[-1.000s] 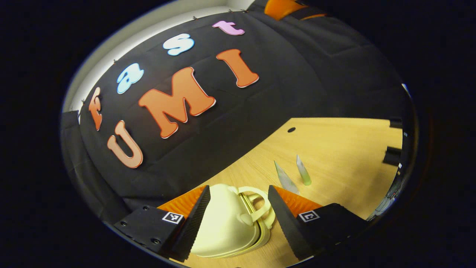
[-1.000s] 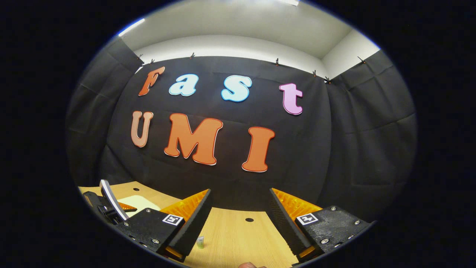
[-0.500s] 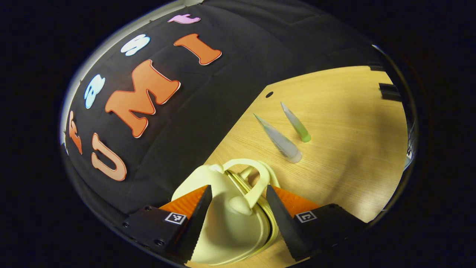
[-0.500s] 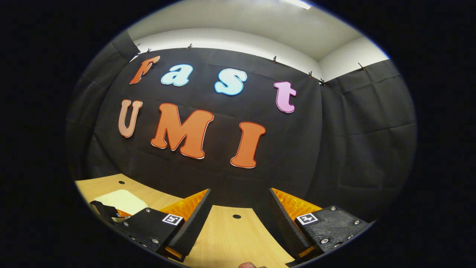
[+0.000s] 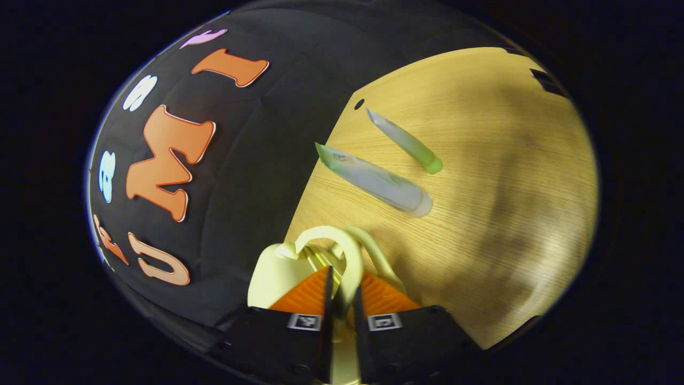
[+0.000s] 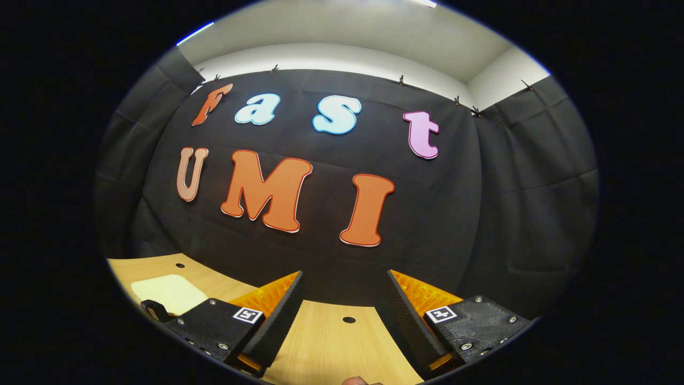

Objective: First open the suitcase, pack the skin care products into it, and then close the suitcase.

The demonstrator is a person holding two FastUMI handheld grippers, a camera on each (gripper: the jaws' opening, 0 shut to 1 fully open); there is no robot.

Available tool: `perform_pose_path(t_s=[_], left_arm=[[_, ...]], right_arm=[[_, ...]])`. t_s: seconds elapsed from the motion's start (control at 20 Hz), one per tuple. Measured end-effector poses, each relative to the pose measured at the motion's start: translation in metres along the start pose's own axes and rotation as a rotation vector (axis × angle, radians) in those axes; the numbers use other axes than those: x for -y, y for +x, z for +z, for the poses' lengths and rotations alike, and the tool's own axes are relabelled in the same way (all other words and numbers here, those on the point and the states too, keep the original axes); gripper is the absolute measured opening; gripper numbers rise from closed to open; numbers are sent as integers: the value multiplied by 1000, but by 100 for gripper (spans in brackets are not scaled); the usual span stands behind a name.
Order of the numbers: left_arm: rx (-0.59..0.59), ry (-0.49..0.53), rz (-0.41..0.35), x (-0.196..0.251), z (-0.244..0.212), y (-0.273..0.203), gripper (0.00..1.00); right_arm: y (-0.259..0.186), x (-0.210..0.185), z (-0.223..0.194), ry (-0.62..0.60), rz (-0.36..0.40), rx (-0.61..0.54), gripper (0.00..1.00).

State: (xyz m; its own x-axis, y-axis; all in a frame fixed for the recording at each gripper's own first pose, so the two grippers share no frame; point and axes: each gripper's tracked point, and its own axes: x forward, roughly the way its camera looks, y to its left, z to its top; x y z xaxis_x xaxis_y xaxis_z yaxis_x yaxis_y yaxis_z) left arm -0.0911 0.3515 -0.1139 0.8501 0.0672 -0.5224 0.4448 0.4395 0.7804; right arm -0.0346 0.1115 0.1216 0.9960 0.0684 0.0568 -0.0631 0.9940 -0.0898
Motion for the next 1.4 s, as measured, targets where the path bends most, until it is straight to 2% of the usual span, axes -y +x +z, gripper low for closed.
perform_pose_path(t_s=[0.05,0.1,0.15,0.2,0.3,0.4,0.65,0.75,1.0,1.15,1.4], left_arm=[[-18,-10,-10,2,-6,8,17],[-12,-32,26,-9,-2,-3,17],[14,-39,58,-22,6,1,6],[11,-66,67,-30,7,-2,3],[8,-148,84,-46,6,-8,2],[21,-207,141,-76,10,-20,2],[35,-467,230,-139,-6,-46,2],[59,-521,245,-154,-14,-54,2],[130,-595,252,-197,-34,-60,2],[174,-559,286,-224,-51,-67,2],[248,-512,293,-241,-71,-72,2]], right_arm=[[2,1,-1,6,1,1,95],[3,0,-2,10,10,2,95],[5,1,-2,9,14,4,95],[7,1,-4,6,22,2,95],[8,-1,-5,9,41,4,95],[11,-10,-7,14,87,6,95],[12,-31,-11,22,192,-6,95],[11,-37,-9,19,199,-10,95],[7,-54,-6,17,197,-23,95],[9,-65,-5,9,189,-32,95],[7,-74,0,-5,139,-39,95]])
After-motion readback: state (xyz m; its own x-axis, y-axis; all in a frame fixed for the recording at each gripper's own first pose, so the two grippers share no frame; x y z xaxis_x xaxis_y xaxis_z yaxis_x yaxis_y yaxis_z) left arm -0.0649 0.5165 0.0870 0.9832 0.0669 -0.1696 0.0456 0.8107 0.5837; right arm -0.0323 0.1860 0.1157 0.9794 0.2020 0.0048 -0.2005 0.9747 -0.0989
